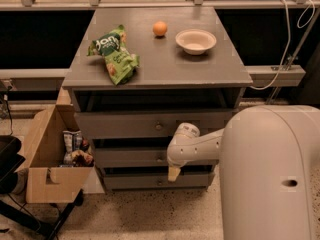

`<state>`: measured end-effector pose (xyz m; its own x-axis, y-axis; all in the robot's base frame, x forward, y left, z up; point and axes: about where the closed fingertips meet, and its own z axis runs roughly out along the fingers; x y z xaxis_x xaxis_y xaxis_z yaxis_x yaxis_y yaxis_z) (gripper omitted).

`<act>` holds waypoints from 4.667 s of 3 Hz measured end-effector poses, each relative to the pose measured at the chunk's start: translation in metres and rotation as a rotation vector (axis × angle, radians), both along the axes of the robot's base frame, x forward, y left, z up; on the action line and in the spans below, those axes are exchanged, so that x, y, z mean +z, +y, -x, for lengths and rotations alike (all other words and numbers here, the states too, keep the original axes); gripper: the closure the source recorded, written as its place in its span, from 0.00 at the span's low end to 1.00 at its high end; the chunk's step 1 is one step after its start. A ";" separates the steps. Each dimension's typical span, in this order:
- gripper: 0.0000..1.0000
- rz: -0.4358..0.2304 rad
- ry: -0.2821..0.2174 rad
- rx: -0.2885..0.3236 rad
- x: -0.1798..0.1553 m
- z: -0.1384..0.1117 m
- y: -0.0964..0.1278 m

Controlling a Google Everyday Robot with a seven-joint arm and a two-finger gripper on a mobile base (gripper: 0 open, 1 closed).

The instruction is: Open middle drawer

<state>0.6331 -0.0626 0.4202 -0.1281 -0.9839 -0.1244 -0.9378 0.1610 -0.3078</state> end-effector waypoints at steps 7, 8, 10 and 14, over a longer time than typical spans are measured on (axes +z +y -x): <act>0.17 0.112 0.093 0.001 0.012 -0.001 0.002; 0.00 0.113 0.095 0.001 0.010 0.000 0.002; 0.18 0.129 0.195 -0.029 -0.014 0.018 -0.012; 0.78 0.158 0.348 -0.087 -0.016 0.075 -0.023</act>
Offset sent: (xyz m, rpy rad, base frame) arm -0.0005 0.0009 0.0123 -0.1636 0.1435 -0.0047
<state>0.5586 -0.0858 0.4041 -0.2198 -0.9711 0.0934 -0.9754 0.2207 -0.0011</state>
